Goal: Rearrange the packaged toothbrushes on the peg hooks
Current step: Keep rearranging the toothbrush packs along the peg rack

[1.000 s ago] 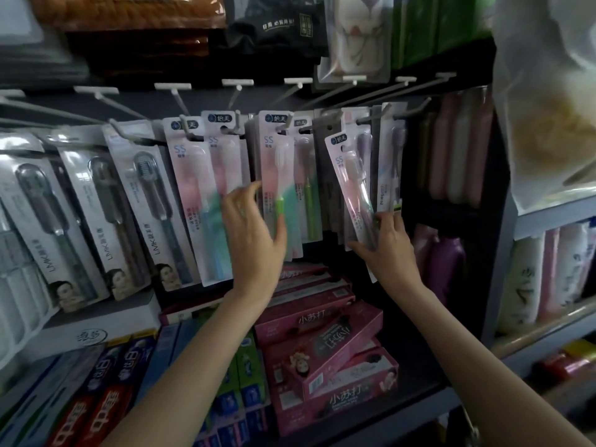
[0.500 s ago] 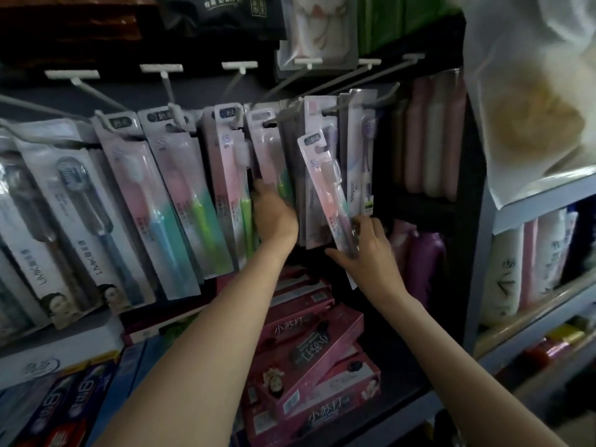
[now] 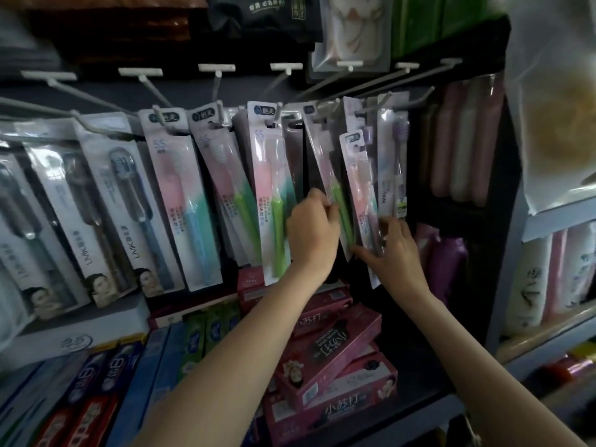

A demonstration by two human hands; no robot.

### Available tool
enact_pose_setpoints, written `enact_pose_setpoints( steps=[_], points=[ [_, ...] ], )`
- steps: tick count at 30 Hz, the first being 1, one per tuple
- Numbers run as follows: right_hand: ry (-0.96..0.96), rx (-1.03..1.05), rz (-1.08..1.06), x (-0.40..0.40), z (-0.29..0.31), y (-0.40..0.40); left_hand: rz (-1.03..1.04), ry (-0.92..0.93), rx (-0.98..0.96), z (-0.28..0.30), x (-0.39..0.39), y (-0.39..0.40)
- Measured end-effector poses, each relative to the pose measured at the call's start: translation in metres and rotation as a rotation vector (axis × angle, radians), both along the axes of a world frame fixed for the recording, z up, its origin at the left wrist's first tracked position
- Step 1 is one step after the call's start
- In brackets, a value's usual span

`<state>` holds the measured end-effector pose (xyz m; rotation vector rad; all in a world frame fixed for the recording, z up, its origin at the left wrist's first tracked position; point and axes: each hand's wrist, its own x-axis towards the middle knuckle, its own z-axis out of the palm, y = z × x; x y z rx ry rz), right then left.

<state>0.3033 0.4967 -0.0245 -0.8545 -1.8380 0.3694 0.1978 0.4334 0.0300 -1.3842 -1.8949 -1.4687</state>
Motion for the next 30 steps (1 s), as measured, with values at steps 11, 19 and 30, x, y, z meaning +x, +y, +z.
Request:
enact_pose_setpoints(
  steps=[11, 19, 30],
  points=[
    [0.046, 0.106, 0.063, 0.007, 0.014, -0.027, -0.179, 0.149, 0.024, 0.002, -0.029, -0.057],
    [0.042, 0.109, 0.015, 0.007, 0.018, -0.036, -0.219, 0.157, 0.121, 0.012, -0.029, -0.07],
    [-0.198, 0.063, -0.049, 0.012, 0.012, -0.036, -0.237, 0.062, 0.109, -0.027, -0.045, -0.085]
  ],
)
